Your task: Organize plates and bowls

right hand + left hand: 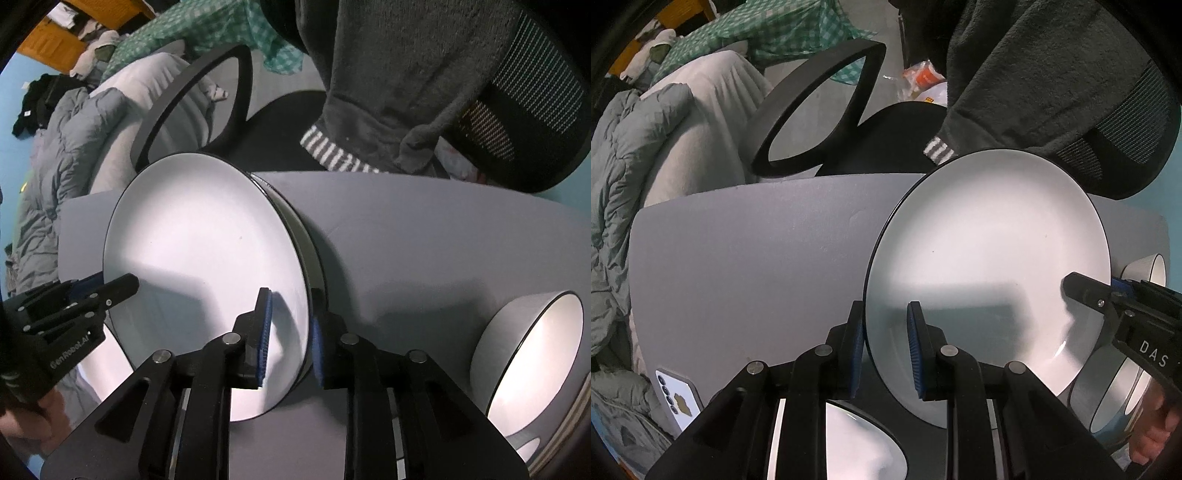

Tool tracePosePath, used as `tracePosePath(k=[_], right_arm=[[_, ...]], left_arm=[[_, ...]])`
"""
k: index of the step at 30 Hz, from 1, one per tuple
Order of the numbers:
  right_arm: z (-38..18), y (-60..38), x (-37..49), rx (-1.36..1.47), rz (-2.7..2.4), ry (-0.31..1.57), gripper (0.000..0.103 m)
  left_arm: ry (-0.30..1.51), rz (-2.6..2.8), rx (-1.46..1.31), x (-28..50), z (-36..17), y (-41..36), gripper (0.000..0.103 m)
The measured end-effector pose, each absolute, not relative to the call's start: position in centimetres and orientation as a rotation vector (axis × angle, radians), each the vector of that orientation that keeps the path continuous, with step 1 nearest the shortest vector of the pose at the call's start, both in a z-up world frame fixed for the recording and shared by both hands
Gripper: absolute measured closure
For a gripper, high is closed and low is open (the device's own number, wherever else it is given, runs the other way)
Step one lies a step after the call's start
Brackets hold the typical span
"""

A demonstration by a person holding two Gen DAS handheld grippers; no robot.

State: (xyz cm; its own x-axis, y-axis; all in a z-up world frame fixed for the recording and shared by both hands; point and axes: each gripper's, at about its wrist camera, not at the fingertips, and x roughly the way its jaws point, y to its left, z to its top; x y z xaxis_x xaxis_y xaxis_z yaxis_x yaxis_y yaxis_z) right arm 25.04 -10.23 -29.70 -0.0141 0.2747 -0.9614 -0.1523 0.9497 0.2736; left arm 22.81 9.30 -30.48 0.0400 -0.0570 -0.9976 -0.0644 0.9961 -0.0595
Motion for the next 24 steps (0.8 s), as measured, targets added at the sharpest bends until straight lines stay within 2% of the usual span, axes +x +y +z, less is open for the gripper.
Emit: tracePosePath(k=[8,13,16,17,18,21,24], right_arm=[[-29.6,-9.6,24.9,0.075,0.28,1.608,0.072],[-29.2,-10.0,24.8,0.088,0.261,1.627,0.071],[-28.9,-10.1,24.6,0.072,0.245,1.614,0.07],[-28.9,-10.0,24.5,0.049,0.229,1.611,0.064],[-28.9,-10.0,24.4,0.022,0.213,1.606,0.062],[-29.0,-10.1,24.1,0.015,0.219,1.602,0.062],[-28.7,-10.1,23.6,-0.003,0.206,1.589,0.062]], left_arm=[[1.524,0.017,-0.107,22.3,-30.3,9.7,0.077],[1.511,0.016,-0.108,22.0,-29.9,9.6,0.075],[1.494,0.016,-0.095,21.7,-29.4,9.3,0.066],[1.488,0.018,-0.09,21.6,-29.2,9.3,0.066],[1.482,0.018,-0.088,21.5,-29.0,9.2,0.066],[1.469,0.022,-0.08,21.1,-28.4,9.2,0.064],[1.442,0.037,-0.061,20.5,-27.3,9.4,0.055]])
